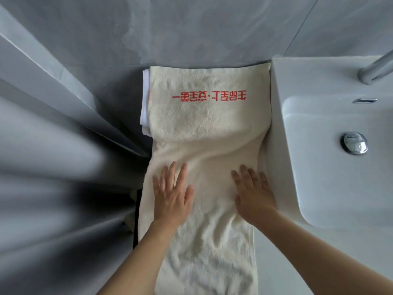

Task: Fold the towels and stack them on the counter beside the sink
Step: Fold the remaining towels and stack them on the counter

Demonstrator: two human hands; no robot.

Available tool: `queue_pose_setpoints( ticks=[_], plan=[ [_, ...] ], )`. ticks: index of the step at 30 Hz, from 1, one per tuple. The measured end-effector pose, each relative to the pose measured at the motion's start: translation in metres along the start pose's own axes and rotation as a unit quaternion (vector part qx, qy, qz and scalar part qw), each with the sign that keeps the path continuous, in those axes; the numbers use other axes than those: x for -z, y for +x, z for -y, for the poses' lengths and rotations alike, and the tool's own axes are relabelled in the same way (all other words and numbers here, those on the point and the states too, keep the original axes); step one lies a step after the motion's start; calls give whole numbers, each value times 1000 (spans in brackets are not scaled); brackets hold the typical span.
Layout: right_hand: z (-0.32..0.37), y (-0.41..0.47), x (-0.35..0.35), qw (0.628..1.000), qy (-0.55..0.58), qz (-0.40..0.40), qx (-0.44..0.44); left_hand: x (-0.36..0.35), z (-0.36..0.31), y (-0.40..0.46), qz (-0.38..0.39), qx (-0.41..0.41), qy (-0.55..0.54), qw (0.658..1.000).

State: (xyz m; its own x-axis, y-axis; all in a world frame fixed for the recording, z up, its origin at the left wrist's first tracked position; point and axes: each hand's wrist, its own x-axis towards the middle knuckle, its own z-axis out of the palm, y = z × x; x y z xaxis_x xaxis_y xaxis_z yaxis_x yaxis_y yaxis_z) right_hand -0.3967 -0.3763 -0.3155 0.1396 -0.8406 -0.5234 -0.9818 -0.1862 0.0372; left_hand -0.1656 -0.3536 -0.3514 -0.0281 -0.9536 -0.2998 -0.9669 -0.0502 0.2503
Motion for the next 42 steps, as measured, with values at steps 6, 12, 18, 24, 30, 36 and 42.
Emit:
queue_pose_setpoints(
  ticks=[6,12,18,24,30,36,42],
  plan=[
    [-9,2,30,972,-209,99,-31,-1,-3,6,19,23,56,998],
    [2,52,44,975,53,-211,48,9,-24,46,-46,-71,53,995],
    [-1,79,-19,977,124,-174,22,-8,-1,80,-21,-19,127,992],
    [-3,82,-24,971,115,-210,15,-5,-5,81,-34,-8,121,992],
    [-7,83,-27,972,106,-210,28,-3,-5,80,-50,-9,96,994],
    [-9,84,-23,970,109,-215,27,-3,-4,79,-80,-14,72,994],
    [-9,81,-25,972,97,-212,26,-3,-2,77,-40,-23,91,995]
  ],
)
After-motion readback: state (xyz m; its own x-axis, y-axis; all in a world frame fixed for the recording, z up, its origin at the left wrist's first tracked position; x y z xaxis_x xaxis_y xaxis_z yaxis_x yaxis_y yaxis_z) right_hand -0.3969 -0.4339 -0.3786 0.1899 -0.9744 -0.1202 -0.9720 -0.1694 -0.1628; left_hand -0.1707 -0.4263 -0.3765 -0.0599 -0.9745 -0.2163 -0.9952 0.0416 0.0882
